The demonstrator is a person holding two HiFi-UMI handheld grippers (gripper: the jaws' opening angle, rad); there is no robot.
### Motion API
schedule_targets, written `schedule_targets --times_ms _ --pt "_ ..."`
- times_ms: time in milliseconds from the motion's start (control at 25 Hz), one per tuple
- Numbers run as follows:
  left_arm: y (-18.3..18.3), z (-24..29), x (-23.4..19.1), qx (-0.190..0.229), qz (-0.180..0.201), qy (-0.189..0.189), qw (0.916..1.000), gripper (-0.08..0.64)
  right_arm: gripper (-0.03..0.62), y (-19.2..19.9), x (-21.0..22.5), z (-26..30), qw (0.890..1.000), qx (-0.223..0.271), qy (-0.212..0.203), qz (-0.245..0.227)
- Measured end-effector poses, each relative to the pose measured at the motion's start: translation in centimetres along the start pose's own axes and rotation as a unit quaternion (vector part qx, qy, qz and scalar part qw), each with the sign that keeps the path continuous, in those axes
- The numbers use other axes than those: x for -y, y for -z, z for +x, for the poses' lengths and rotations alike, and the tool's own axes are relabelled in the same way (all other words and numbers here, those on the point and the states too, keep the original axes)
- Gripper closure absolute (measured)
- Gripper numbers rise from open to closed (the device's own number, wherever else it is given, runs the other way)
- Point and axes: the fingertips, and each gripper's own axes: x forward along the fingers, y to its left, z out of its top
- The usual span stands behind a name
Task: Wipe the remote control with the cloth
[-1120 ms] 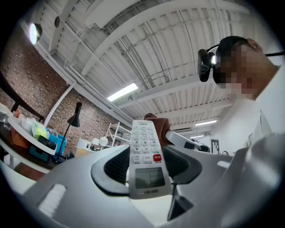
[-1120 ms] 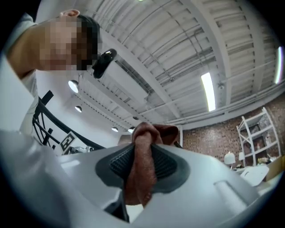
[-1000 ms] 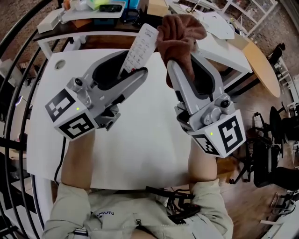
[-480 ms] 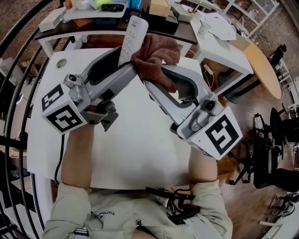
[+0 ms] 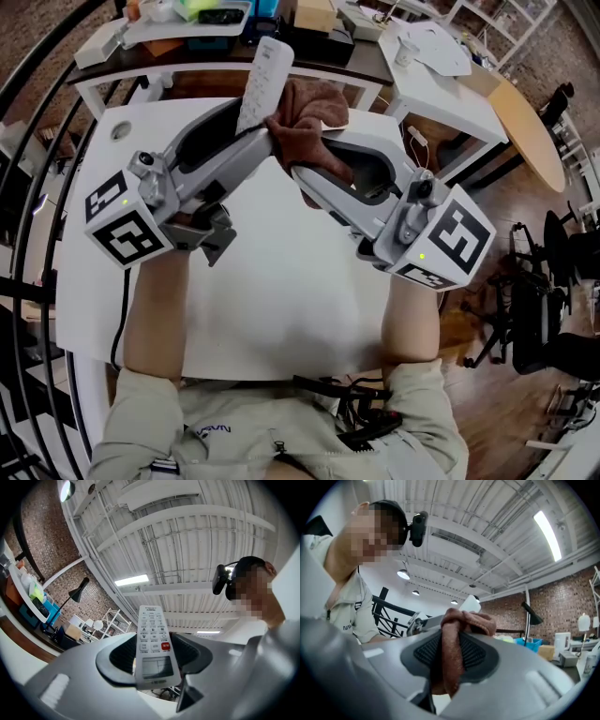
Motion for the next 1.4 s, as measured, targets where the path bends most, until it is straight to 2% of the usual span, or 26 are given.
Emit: schedule_targets --times_ms 120,280,360,440,520,600,680,760,840,1000,1400 --pt "-0.3 0.2 0.3 0.014 -0.020 0.014 0.9996 0.316 0.491 0.9 -0.5 0.1 0.999 -0.019 -0.032 0.009" --pt "-0.9 0.5 1.2 0.033 -0.048 0.045 0.9973 0.316 0.491 2.6 -2.4 0.8 0.995 -0.063 -0.077 -0.017" --pt "-1.0 0.5 1.1 0.034 -0.050 0.046 0.9971 0.316 0.491 2.8 -3.0 0.7 0.993 -0.072 -0.089 -0.022" --pt "-0.9 0.5 1.0 0.030 -0.048 0.044 0.9974 0.316 0.491 2.7 -2.5 0.1 0.993 -0.075 -0.084 -0.031" --pt "-0.6 0.3 0.6 0.019 -0.035 0.033 0.9987 0.316 0.491 1.9 -0.7 -0.8 0.997 -0.060 -0.046 -0.032" --pt "-0.1 0.4 0.7 0.001 -0.019 0.028 0.9994 0.316 0.491 0.1 1.8 -1.8 1.000 -0.016 0.020 -0.016" --pt "0.7 0.8 1.2 -0.020 -0.005 0.034 0.9992 0.317 0.491 -1.5 4.0 -2.7 0.996 0.030 0.080 -0.001" --pt "1.6 1.3 2.0 -0.039 0.008 0.042 0.9983 0.316 0.491 -2.1 5.0 -3.4 0.992 0.054 0.115 0.002" --pt "2.4 1.6 2.6 -0.054 0.019 0.048 0.9972 0.316 0.491 -2.1 5.3 -3.6 0.990 0.063 0.128 0.002" --pt "2.4 1.7 2.5 -0.059 0.024 0.049 0.9967 0.316 0.491 -1.7 4.8 -2.5 0.992 0.053 0.112 0.000" --pt "0.2 0.7 1.3 -0.022 0.013 0.031 0.9992 0.316 0.492 1.2 1.4 0.8 0.999 -0.018 0.040 -0.025"
